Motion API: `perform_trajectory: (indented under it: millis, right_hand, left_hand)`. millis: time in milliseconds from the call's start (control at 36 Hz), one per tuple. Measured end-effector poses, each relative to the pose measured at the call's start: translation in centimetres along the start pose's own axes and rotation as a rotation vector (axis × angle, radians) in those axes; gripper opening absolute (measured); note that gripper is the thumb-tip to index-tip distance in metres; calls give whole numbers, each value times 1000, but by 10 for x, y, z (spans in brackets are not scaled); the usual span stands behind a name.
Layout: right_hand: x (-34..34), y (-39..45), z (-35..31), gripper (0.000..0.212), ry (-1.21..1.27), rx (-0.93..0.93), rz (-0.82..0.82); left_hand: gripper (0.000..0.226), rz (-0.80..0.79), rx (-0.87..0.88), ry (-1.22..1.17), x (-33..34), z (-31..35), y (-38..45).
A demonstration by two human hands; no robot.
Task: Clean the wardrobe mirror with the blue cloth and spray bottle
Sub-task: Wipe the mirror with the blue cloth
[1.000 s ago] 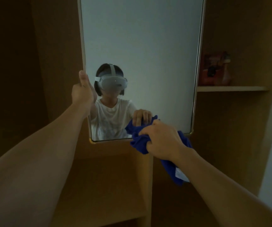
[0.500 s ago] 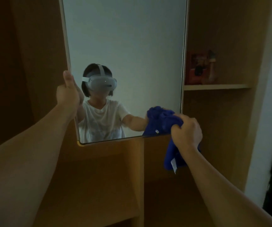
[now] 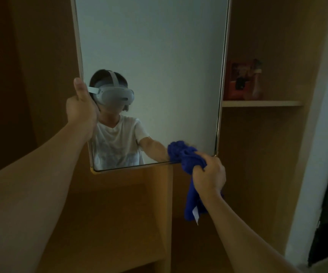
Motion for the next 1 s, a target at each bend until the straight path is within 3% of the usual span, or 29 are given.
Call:
perform_trajectory:
  millis: [139, 333, 389, 500, 611, 750, 861, 1000]
  right_hand:
    - [4, -4, -26, 35, -39, -245, -339]
    - [8, -7, -55, 26, -105, -273, -896]
    - [9, -10, -51, 32, -62, -270, -858]
    - [-3, -3, -45, 45, 65, -275, -590]
    - [-8, 3, -55, 37, 124, -345, -412]
    - [9, -9, -71, 37, -168, -394, -677]
    - [15, -17, -63, 25, -259, -367, -877]
    - [12, -20, -53, 26, -204, -393, -691]
  left_hand:
    - [53, -8, -14, 27, -3, 0, -1]
    - [54, 32, -78, 54, -5, 0, 5]
    - [53, 17, -74, 57, -4, 0, 4]
    - [52, -6, -55, 70, -5, 0, 1]
    - [51, -23, -39, 83, -5, 3, -1]
    - [51, -30, -43, 55, -6, 4, 1]
    - [52, -10, -47, 74, -6, 3, 0]
    - [52, -18, -9, 120, -6, 2, -1]
Point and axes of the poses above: each hand's wrist, its own y-axis towards the middle knuckle, its own x-axis out of the palm, z = x × y, the point moved 2 cm from there along y, towards the middle knuckle, and after that the axes turned 9 degrees about -z, right-handed, at the moved point
